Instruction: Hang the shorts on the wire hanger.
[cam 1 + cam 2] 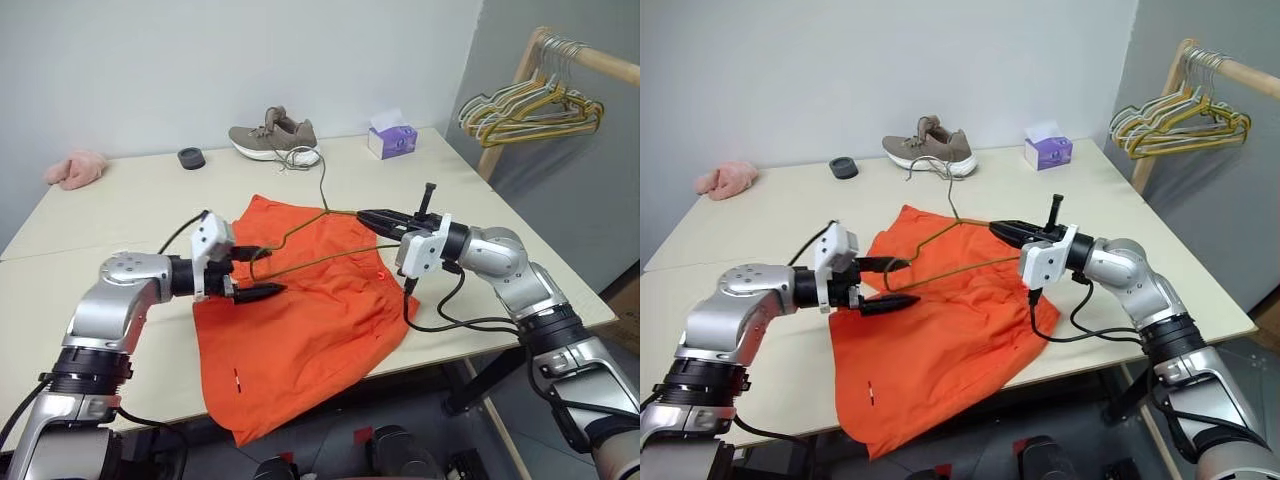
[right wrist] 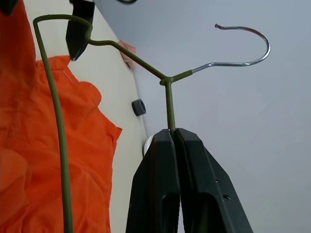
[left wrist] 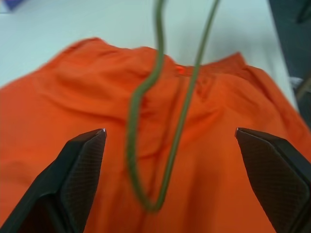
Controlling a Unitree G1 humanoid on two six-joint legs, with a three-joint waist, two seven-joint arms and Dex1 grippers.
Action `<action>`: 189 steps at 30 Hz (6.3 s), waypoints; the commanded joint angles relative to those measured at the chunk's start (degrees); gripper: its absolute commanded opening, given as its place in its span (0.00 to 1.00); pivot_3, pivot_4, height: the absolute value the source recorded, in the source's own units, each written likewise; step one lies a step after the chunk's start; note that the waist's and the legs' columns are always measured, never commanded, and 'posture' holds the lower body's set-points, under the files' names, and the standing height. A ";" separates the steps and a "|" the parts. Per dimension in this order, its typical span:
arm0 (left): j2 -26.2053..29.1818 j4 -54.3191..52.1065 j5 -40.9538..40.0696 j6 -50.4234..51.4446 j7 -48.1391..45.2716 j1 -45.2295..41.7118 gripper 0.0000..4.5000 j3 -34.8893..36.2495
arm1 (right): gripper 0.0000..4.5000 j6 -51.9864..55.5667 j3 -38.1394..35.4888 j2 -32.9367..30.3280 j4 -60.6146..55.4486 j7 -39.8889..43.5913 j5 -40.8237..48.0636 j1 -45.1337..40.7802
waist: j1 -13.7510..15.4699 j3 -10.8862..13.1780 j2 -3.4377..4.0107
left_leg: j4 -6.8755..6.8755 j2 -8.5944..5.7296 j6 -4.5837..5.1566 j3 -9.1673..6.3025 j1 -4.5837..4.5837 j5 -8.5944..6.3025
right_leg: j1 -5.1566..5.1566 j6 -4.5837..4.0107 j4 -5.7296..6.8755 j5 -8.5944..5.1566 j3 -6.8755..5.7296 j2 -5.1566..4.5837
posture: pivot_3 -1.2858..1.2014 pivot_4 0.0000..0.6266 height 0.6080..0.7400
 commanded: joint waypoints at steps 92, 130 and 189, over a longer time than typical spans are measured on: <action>-4.74 -9.33 -2.90 -3.76 11.33 19.43 0.68 14.19 | 0.00 83.70 -9.13 -19.70 -14.13 31.52 20.78 12.60 | -0.18 0.26 -0.10 | -0.01 0.04 -0.03 0.01 -0.08 -0.02 | -0.14 -0.12 0.09 -0.19 -0.09 -0.03 | 0.43 0.07 1.00; -3.73 -15.19 -3.20 -8.57 7.72 17.89 0.68 8.50 | 0.00 117.06 -9.75 -19.66 -18.28 24.09 40.56 13.72 | -0.61 1.51 -0.42 | -0.02 0.03 -0.04 0.08 -0.12 -0.04 | -0.16 -0.44 0.02 -0.38 -0.09 -0.07 | 0.43 0.11 1.00; 2.11 10.79 8.40 -29.21 -2.36 -8.19 0.99 2.83 | 0.00 65.74 9.52 -8.47 -26.65 17.17 9.21 3.73 | -0.14 1.75 -0.37 | 0.05 0.03 -0.06 0.02 -0.79 -0.01 | -0.72 0.03 0.14 -0.11 -0.11 -0.05 | 0.44 0.05 1.00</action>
